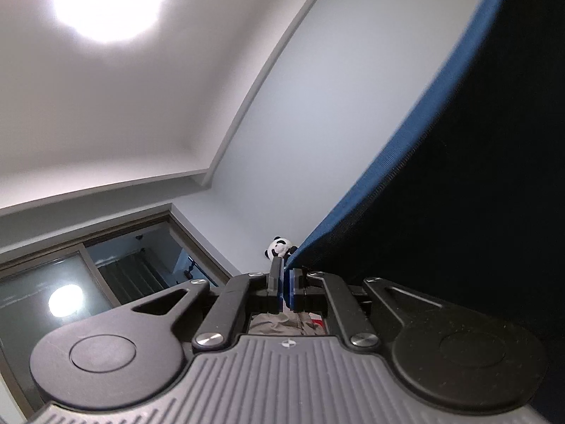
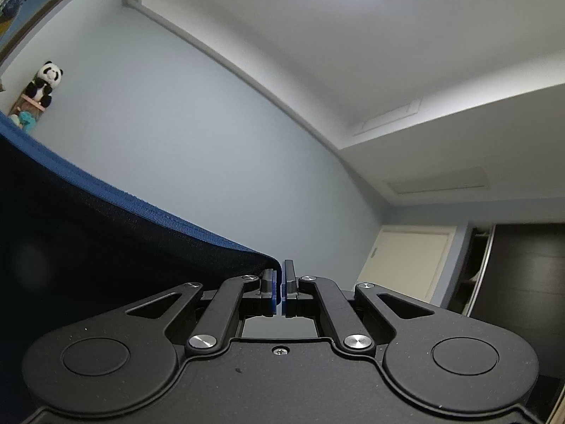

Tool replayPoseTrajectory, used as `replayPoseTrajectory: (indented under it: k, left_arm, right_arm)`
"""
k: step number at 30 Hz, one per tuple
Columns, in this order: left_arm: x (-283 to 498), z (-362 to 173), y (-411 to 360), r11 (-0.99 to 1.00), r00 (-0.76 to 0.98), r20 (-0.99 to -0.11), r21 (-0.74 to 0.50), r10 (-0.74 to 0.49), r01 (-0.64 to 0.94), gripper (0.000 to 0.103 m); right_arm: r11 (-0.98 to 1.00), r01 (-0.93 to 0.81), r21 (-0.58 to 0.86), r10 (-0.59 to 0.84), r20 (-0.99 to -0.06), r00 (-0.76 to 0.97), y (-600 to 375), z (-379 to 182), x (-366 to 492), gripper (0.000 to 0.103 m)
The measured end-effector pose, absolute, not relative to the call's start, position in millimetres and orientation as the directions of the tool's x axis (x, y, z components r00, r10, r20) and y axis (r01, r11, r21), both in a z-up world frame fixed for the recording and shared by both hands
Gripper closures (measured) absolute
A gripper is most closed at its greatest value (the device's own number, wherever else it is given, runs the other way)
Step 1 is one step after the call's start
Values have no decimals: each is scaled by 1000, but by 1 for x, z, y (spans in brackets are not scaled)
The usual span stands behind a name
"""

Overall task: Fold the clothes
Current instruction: 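Lift the navy garment high with both grippers, holding the hem spread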

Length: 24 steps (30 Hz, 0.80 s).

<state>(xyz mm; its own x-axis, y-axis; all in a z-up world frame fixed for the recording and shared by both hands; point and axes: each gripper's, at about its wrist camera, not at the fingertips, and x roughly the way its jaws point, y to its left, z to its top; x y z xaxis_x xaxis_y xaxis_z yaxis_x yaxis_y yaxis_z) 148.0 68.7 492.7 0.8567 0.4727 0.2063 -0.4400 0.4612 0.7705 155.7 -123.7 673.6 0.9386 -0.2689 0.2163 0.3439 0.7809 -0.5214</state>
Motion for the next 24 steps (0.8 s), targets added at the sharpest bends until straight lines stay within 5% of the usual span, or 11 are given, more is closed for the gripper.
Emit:
replayPoseTrajectory:
  k: [16,24]
  left_arm:
    - [274,463,17,387,871,159,848,465,-362,101]
    - [368,467,4,360,846,247,822,473,-441,101]
  right_arm:
    - [746,379,-548,-360,146,921,-151,655,275,103]
    - [732,404,-548,-388,152,909,-159,634,364,103]
